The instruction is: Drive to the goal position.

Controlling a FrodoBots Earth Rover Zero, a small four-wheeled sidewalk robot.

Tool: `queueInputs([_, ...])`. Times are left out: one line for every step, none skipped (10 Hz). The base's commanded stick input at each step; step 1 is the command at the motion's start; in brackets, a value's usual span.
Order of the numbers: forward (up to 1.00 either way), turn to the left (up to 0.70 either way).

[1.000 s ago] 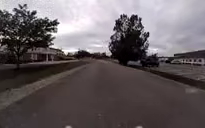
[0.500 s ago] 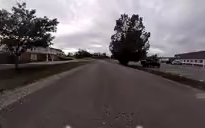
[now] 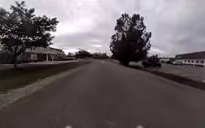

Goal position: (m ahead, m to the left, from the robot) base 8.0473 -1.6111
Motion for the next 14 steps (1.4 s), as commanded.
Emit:
queueInputs([0.7,0.0])
queueInputs([0.7,0.0])
queueInputs([0.7,0.0])
queueInputs([0.7,0.0])
queueInputs([0.7,0.0])
queueInputs([0.7,0.0])
queueInputs([0.7,0.0])
queueInputs([0.7,0.0])
queueInputs([0.7,0.0])
queueInputs([0.7,0.0])
queueInputs([0.7,0.0])
queueInputs([0.7,0.0])
queueInputs([0.7,0.0])
queueInputs([0.7,0.0])
